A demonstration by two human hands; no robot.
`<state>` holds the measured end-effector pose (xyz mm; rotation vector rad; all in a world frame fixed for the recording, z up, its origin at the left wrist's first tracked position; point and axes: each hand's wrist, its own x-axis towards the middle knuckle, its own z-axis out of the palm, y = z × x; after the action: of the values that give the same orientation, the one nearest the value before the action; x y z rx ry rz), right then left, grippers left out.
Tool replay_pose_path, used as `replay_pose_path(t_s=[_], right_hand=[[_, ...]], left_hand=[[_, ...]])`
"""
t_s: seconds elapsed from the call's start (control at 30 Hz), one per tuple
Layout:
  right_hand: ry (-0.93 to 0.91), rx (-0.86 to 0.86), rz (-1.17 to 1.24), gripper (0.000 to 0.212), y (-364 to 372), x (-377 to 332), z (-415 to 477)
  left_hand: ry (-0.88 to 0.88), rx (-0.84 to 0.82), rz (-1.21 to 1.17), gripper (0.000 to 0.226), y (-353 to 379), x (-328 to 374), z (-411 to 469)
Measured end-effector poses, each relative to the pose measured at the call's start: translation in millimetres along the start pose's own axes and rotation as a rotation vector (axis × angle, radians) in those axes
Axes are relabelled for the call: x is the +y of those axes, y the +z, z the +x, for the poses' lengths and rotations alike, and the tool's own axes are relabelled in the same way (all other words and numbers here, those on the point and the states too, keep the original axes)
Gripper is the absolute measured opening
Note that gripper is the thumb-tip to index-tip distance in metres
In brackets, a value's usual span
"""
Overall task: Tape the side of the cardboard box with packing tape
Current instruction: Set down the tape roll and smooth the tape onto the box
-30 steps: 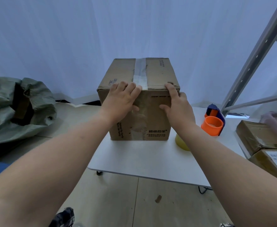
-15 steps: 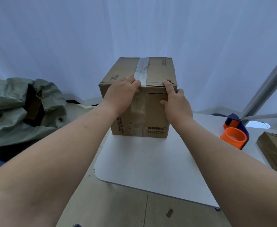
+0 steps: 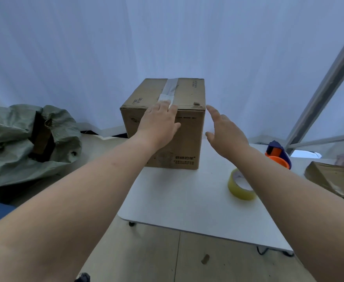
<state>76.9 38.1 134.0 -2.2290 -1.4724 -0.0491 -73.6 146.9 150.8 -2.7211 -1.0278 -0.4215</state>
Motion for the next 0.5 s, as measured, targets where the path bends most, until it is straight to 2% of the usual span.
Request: replay_pose_path(t_s=[0.17,0.5], right_hand=[[0.041,-0.082,0.000,0.063,-19.5,44.6,-42.2],[0.357,-0.205,0.041,0.050,-23.3,139.1,-94.4]], left_hand=[[0.168,-0.014,-0.047,0.050,-5.7,49.9,-17.5],[0.422,-0.182,-0.108,0.050,50.5,141.2,-30.9]])
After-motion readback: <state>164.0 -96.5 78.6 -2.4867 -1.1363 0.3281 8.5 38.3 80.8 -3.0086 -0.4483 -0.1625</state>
